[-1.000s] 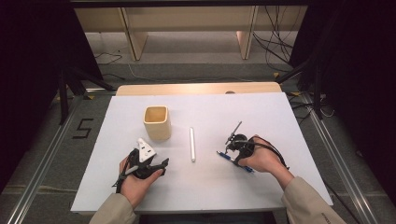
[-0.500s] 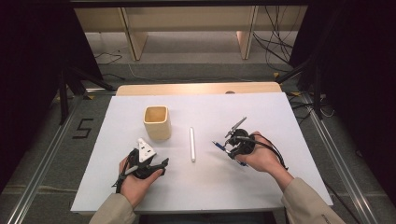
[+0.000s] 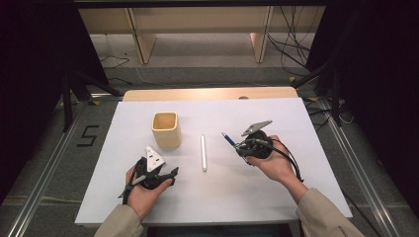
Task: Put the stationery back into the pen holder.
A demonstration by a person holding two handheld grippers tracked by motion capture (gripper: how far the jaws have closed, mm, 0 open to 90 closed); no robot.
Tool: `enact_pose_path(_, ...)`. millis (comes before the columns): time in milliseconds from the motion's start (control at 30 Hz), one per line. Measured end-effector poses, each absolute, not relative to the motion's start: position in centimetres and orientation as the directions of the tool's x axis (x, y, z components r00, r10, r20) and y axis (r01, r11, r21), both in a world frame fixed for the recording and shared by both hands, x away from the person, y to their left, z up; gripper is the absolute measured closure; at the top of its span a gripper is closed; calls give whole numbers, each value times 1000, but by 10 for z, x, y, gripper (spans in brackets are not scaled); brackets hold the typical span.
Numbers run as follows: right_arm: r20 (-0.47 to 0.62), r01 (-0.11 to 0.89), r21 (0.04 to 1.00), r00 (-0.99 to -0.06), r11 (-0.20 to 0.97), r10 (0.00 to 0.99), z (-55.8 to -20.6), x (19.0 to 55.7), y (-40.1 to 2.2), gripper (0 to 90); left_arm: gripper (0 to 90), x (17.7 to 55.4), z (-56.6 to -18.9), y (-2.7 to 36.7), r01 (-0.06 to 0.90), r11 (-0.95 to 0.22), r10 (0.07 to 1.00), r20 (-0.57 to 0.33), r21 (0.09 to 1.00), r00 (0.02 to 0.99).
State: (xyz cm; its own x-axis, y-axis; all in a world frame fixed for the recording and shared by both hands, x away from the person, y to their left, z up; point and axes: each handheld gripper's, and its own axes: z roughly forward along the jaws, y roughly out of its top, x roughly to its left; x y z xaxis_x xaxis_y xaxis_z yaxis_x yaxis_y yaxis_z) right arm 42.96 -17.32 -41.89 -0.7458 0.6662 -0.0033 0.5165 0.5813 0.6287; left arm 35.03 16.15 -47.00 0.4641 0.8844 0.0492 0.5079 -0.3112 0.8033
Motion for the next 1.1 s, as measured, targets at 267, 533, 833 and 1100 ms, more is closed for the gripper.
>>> enact_pose_path(267,-12,469,698,-748,541,663,-417,427,-172,797,343,350,-470,161,503,-310,884,49,807,466)
enact_pose_path(533,1,427,752,-762,501,647,-422,421,-168,797,355,350,-468,160,486,-296,881,39,822,471)
enact_pose_path(833,20,390,779,-798,491,602,-434,410,-153,797,373,360,-448,134,419,-232,841,-35,878,540)
enact_pose_path(1100,25,367,790,-819,491,573,-437,405,-145,796,415,375,-436,96,381,-211,780,-80,900,620)
